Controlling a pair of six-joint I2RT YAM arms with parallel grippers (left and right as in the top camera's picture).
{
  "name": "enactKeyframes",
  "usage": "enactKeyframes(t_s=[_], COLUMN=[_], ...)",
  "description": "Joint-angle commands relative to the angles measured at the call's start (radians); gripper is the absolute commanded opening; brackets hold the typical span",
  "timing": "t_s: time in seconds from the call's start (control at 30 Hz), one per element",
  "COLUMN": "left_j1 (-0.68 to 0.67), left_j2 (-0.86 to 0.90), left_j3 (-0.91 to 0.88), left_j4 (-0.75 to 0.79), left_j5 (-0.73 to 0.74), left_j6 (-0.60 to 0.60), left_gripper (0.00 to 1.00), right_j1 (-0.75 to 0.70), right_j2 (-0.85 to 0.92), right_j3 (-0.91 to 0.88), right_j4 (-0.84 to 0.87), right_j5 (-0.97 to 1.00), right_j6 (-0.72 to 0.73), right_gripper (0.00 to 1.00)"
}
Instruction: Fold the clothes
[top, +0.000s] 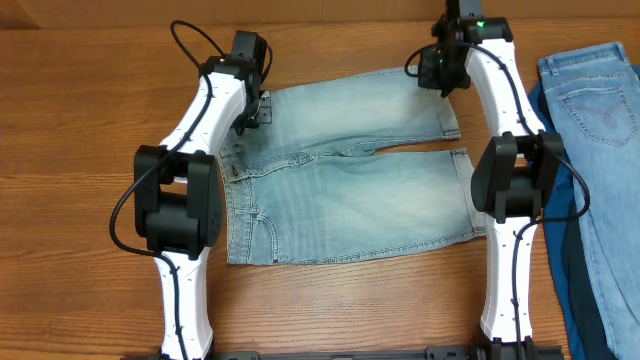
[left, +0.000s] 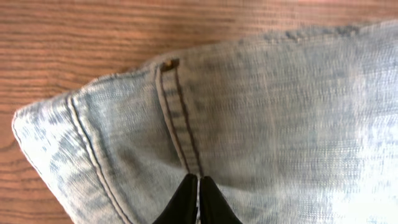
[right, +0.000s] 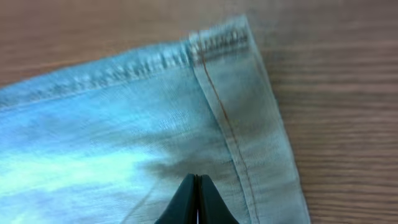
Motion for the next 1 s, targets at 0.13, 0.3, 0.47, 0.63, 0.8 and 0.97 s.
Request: enactKeyframes(t_s=[0.13,0.3,0.47,0.63,0.8,0.97], left_j1=[0.021,0.025,0.048,0.045,0.045,0.045], left_j2=[0.056,0.164,0.161,0.115,0.070,-0.015], left_j3=[-0.005,-0.005,0.078,0.351,0.629,0.698], left_j4=[0.066,0.070,0.071,-0.103,-0.357,-0.568], left_j5=[-0.043,-0.156,-0.208,-0.204,-0.198,-0.044], left_j6=[-0.023,-0.016,0.007,0.010,-0.037,-0.043], left_gripper=[0.06,0.05,0.04,0.12,0.18,0.19], right_j1=[0.002,-0.004,-0.004,-0.003,0.003,-0.010], right_j2=[-0.021,-0.021,-0.021,-0.027,-0.135,-0.299], right_j3=[-0.221,-0.229,-0.227,-0.176,-0.050,-0.048], right_j4=[0.086,0.089,0.145,0.169,0.077,-0.080], right_j5=[0.016,0.167,0.185,0.181,0.151,0.140], right_j6=[-0.001,-0.001,0.003,0.003,0.025,0.083], right_gripper=[0.04,0.04,0.04,0.04,0.39,0.66])
